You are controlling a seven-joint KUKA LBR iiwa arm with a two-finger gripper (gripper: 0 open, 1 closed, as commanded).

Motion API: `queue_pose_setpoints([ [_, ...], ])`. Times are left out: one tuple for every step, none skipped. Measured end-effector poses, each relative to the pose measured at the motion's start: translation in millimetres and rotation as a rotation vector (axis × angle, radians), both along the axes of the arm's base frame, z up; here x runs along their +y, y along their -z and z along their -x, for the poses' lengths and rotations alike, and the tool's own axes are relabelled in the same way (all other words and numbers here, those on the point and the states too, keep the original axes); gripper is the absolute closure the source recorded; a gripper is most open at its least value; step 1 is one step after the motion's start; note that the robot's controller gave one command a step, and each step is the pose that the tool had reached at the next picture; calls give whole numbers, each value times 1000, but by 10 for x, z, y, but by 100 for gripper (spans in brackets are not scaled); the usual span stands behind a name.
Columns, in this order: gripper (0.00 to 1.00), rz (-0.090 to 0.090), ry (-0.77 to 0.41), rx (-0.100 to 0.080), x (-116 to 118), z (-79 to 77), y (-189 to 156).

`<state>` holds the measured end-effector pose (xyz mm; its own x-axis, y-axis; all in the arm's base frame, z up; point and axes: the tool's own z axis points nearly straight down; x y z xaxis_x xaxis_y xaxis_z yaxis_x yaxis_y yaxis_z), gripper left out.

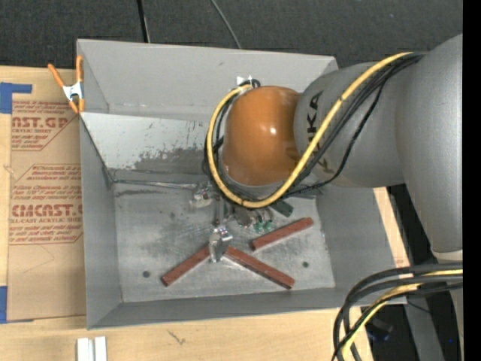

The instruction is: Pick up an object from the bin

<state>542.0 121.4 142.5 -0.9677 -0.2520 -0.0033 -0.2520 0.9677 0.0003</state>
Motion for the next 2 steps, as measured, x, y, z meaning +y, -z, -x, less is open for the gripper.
queue_pose_setpoints([
  [100, -3, -233, -9, -64, -281, 657],
  [100, -3, -232, -9, -64, -281, 657],
])
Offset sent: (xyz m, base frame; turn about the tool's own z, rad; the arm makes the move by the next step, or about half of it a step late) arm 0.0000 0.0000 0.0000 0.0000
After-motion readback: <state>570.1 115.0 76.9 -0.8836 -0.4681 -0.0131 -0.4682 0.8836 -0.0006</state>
